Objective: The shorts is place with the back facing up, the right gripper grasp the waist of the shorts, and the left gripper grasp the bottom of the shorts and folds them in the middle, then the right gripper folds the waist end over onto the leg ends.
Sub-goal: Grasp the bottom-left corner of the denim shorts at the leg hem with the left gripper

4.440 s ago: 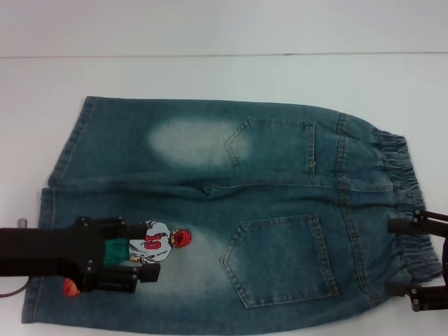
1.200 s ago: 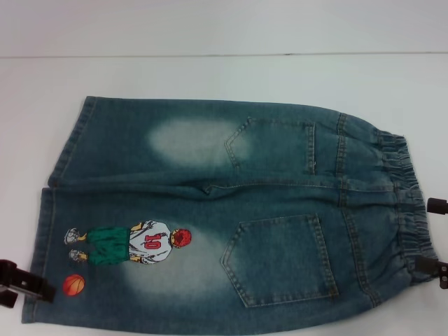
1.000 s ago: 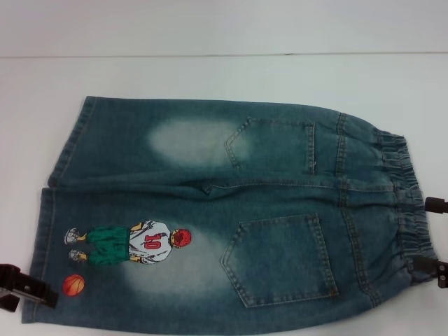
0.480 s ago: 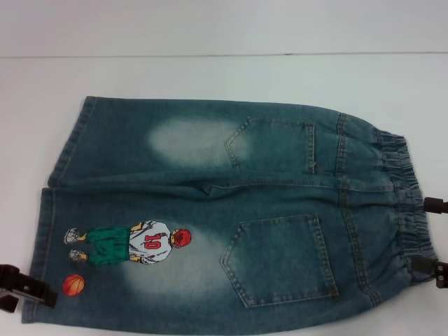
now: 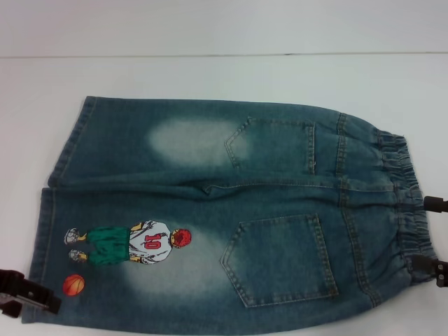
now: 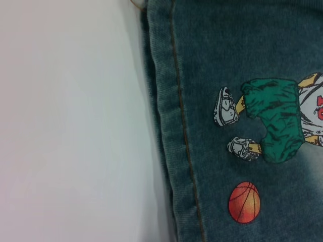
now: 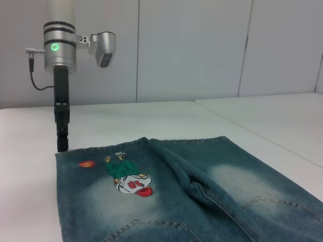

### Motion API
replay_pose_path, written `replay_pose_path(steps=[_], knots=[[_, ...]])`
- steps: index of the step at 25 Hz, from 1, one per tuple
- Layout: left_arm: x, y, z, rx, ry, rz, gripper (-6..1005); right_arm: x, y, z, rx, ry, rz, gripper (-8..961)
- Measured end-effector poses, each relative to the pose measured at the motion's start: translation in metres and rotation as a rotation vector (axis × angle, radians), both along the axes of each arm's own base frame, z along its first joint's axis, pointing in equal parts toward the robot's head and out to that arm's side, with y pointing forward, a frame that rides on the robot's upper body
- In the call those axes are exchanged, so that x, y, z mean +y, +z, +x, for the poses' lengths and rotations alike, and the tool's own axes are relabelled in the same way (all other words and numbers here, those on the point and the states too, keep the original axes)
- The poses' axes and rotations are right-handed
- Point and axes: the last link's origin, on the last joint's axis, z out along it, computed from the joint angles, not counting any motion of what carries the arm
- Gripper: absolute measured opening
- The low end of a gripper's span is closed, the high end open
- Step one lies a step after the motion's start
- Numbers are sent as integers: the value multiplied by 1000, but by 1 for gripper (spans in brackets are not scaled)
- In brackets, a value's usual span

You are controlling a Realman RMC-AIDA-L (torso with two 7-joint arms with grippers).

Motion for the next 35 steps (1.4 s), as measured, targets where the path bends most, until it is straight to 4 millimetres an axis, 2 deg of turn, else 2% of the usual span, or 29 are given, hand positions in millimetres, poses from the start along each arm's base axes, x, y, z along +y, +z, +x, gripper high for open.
replay_pose_path(steps=[20, 26, 35], knots=[[4, -2, 5, -8, 3, -3, 864, 0, 1, 2, -4, -10, 8, 908], [7, -1, 7, -5, -3, -5, 668, -1, 0, 2, -1, -13, 10, 908], [4, -1, 3, -8, 5, -12, 457, -3, -3, 1, 8, -16, 8, 908]])
